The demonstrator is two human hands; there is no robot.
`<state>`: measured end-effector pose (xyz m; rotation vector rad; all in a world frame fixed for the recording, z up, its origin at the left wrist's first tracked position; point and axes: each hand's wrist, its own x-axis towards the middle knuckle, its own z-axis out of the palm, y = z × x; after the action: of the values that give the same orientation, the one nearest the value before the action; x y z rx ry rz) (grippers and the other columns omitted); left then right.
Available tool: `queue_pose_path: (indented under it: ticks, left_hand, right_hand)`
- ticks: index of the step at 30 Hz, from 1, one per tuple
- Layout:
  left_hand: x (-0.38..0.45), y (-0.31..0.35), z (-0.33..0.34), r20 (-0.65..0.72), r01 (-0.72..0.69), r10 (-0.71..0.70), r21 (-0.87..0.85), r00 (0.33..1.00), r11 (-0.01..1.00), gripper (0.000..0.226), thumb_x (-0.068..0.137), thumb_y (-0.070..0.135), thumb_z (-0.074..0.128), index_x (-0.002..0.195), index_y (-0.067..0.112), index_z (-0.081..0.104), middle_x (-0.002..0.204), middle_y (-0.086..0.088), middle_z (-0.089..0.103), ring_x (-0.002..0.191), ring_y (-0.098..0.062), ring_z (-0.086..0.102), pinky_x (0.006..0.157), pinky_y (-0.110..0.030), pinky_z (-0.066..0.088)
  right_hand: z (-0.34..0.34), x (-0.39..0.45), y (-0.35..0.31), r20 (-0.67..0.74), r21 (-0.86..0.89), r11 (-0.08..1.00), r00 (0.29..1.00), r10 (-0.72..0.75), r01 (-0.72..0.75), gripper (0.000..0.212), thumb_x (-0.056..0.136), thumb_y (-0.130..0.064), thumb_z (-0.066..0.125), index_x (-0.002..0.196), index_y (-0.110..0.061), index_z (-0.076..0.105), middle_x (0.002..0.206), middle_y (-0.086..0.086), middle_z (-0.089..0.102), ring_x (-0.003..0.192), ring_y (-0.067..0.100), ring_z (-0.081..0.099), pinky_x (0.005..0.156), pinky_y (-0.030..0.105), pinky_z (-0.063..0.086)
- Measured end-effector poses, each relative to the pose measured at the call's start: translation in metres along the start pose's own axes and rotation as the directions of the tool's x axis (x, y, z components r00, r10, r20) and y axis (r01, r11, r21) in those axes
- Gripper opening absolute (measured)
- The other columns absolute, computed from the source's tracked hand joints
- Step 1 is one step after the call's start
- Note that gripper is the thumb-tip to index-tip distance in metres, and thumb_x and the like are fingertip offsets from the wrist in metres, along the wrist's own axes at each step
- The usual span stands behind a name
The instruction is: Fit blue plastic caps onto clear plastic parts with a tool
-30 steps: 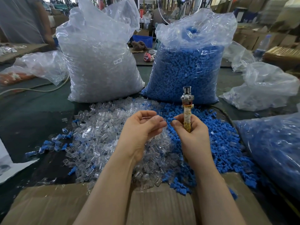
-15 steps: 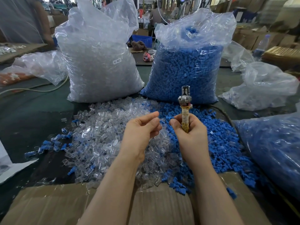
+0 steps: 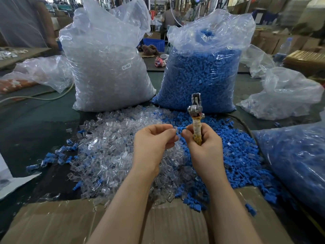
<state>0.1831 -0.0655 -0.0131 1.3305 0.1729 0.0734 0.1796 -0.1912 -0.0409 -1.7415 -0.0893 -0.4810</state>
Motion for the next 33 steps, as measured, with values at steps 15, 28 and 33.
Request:
queue_pose_path:
  ticks: [15,28,33]
  left_hand:
    - [-0.0060,0.0004,0.0039,0.008,-0.222,0.229,0.288,0.973,0.932,0.014,0.079,0.012,0.080,0.079,0.026,0.077,0.071,0.006,0.075,0.072,-0.011,0.074,0.072,-0.032,0.062]
    - [-0.0049,-0.0002,0.0048,0.045,-0.355,0.369,0.408,0.928,0.842,0.018,0.078,0.011,0.079,0.080,0.028,0.076,0.073,0.019,0.073,0.069,0.004,0.069,0.062,-0.009,0.051]
    - [-0.0036,-0.0019,0.0033,0.015,-0.359,0.385,0.396,0.923,0.845,0.011,0.077,0.013,0.082,0.079,0.023,0.078,0.072,0.016,0.073,0.068,0.002,0.069,0.067,-0.017,0.056]
  right_hand:
    - [0.0034,-0.0018,-0.0011,-0.114,-0.088,0.996,0.993,-0.022,0.012,0.013,0.091,-0.024,0.068,0.082,-0.018,0.060,0.060,-0.008,0.054,0.052,0.002,0.045,0.048,0.017,0.036]
    - [0.0006,-0.0001,-0.0054,0.010,0.006,1.000,1.000,0.027,-0.027,0.009,0.091,-0.019,0.067,0.083,-0.021,0.063,0.069,0.003,0.062,0.059,0.011,0.049,0.054,0.036,0.042]
    - [-0.0004,-0.0004,-0.0071,0.051,0.041,0.998,0.998,0.038,-0.040,0.010,0.084,-0.028,0.064,0.082,-0.019,0.064,0.058,-0.006,0.053,0.051,0.006,0.040,0.047,0.024,0.035]
